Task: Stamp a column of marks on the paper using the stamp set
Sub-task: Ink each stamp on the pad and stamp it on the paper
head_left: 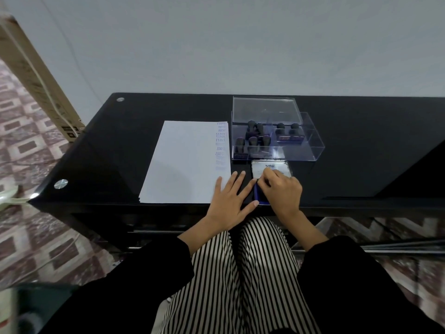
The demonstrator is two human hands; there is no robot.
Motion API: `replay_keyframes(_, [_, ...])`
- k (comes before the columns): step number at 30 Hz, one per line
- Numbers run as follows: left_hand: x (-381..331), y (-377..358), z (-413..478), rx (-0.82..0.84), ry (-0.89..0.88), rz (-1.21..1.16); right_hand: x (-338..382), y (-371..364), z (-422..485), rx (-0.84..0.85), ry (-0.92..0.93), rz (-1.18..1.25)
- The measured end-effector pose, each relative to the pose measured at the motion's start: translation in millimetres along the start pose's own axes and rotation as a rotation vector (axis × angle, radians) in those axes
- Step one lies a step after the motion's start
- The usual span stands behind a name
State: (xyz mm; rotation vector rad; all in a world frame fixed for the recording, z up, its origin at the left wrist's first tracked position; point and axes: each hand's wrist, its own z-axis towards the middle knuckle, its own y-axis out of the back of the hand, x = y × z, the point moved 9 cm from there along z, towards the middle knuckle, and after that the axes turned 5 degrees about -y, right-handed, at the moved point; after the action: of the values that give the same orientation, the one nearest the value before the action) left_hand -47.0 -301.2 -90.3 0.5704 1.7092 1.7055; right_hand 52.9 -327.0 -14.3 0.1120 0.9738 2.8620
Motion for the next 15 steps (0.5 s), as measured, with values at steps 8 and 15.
replay_keyframes(8, [0,1,0,-0.028,-0.001,-0.017,-1,3,-8,0.001,-0.025,0.005])
replay_keyframes(15, [-1,1,0,-0.026,0.0,-0.013,-2,4,-11,0.008,-0.031,0.011])
